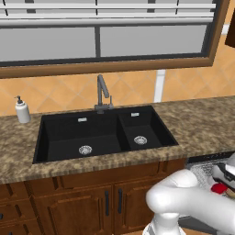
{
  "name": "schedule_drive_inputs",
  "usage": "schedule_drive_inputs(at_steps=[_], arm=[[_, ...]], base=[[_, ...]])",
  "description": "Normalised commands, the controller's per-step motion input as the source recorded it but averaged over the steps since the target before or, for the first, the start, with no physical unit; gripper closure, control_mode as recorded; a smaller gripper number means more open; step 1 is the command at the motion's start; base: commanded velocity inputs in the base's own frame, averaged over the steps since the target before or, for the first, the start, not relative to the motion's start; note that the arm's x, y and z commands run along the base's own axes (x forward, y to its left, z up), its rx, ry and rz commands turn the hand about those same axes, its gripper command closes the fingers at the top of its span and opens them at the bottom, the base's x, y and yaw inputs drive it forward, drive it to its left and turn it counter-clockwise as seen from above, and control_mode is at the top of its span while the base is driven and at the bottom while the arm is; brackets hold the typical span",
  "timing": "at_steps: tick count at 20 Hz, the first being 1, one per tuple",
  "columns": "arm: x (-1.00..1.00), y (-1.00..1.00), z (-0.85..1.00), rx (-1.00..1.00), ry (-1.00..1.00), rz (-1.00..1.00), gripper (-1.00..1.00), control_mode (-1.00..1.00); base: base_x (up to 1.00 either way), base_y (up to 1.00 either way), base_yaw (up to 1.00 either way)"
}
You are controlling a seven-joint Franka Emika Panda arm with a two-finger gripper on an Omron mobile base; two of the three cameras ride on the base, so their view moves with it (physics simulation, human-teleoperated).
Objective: Pick up the cup and bowl from the counter, place them in the dishwasher, and close the dishwasher door.
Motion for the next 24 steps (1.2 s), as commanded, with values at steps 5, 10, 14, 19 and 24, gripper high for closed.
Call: schedule_drive_inputs(at_steps=[5, 10, 14, 19, 24], arm=[[0.19, -0.19, -0.82, 0.09, 0.00, 0.00, 1.00, -1.00], [0.00, -0.38, -0.48, 0.12, -0.01, 0.00, 1.00, -1.00], [0.10, -0.30, -0.20, 0.08, 0.00, 0.00, 1.00, -1.00], [0.47, -0.13, -0.18, 0.04, 0.00, 0.00, 1.00, -1.00], [0.33, -0.25, -0.67, 0.06, 0.00, 0.00, 1.00, -1.00]], base=[[0.00, 0.00, 0.00], [0.00, 0.00, 0.00], [0.00, 0.00, 0.00], [0.00, 0.00, 0.00], [0.00, 0.00, 0.00]])
